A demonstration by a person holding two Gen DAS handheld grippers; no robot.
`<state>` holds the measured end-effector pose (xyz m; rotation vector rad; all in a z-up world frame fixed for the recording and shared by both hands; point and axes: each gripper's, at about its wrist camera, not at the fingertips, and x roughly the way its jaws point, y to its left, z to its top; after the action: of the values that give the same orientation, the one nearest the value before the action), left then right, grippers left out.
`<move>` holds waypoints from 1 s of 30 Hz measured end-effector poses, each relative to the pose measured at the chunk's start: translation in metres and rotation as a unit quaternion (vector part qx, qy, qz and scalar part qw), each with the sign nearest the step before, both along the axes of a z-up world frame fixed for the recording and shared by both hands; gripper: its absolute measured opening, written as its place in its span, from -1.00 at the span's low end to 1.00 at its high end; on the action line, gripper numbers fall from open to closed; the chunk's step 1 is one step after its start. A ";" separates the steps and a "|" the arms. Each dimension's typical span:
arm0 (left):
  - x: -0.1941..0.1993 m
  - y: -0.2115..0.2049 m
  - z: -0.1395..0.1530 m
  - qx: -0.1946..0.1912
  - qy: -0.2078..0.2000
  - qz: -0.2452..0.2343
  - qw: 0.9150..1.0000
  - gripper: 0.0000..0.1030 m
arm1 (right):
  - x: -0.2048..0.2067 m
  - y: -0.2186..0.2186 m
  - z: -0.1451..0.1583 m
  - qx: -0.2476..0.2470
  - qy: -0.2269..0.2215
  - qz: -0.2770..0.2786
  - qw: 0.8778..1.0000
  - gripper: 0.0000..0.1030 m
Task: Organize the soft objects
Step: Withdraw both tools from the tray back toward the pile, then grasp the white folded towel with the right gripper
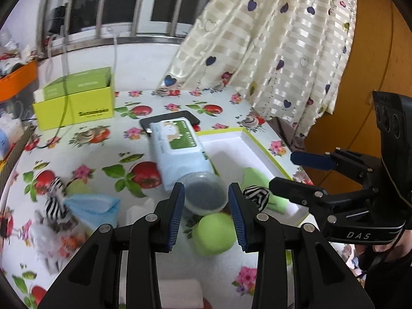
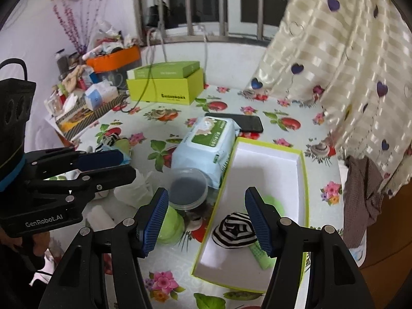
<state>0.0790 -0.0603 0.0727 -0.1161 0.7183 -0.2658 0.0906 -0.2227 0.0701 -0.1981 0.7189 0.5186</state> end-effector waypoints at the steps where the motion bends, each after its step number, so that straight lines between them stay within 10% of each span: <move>1: -0.012 0.000 -0.002 0.004 -0.006 0.008 1.000 -0.29 | -0.010 0.003 -0.001 -0.001 -0.012 0.009 1.000 0.20; 14: -0.117 0.005 0.004 0.006 0.004 0.042 0.999 -0.29 | -0.109 0.015 -0.006 0.016 -0.013 0.050 0.999 0.20; 30: -0.110 0.050 -0.014 0.008 0.015 0.090 0.996 -0.29 | -0.100 0.058 -0.017 0.005 -0.010 0.108 0.994 0.20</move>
<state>-0.0307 -0.0104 0.0588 -0.1685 0.7337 -0.0851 -0.0091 -0.1647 0.0535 -0.2734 0.6790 0.7247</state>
